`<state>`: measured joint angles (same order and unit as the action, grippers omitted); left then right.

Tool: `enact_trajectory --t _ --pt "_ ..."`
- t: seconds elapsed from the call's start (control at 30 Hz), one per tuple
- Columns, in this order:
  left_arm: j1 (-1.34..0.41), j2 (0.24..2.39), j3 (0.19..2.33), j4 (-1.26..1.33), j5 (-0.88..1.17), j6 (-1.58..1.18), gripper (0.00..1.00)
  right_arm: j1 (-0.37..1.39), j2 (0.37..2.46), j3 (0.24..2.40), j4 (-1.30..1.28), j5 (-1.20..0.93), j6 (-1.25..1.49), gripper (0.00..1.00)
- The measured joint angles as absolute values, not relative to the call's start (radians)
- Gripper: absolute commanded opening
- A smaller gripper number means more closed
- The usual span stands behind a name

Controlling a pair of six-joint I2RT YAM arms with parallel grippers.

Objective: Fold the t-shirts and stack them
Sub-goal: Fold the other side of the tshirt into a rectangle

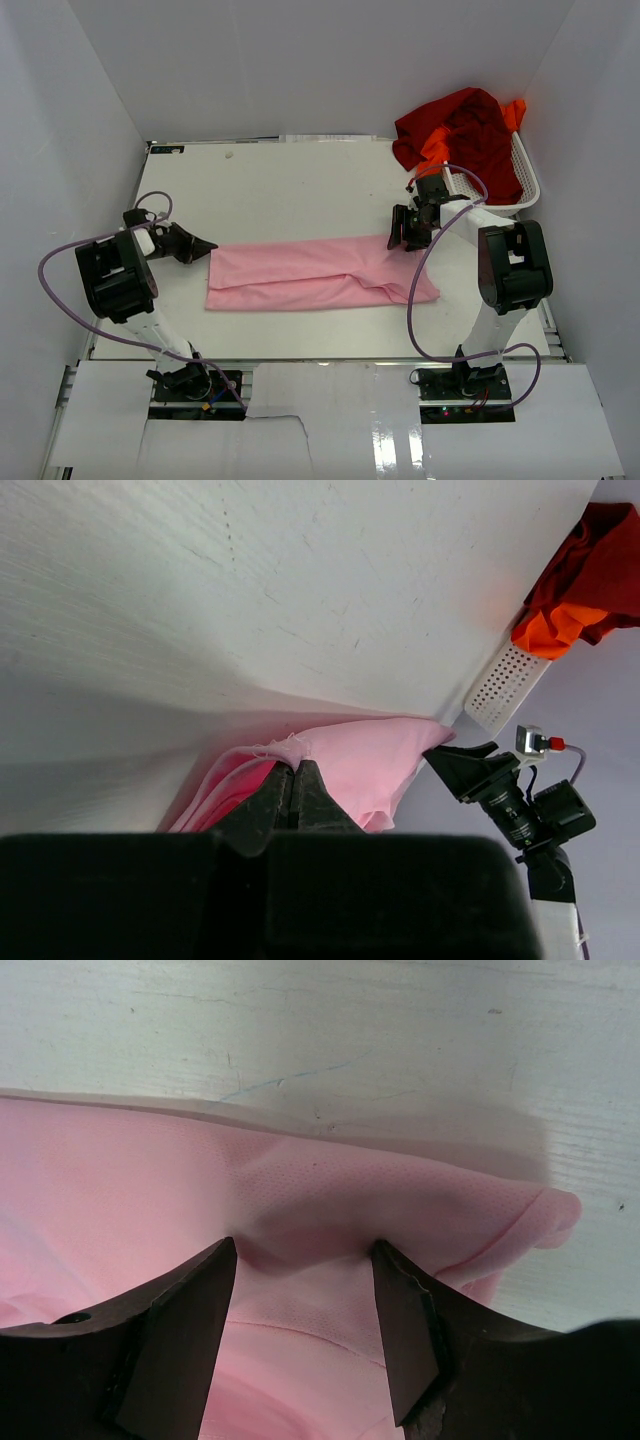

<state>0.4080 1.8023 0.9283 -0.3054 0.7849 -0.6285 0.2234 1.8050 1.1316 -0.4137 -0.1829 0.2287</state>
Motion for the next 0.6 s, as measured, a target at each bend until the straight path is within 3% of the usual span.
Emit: enact_trajectory --t 0.6 --pt "0.408 1.895 0.991 -0.275 0.883 -0.710 0.00 0.223 1.805 1.132 -0.413 -0.183 0.229 0.63"
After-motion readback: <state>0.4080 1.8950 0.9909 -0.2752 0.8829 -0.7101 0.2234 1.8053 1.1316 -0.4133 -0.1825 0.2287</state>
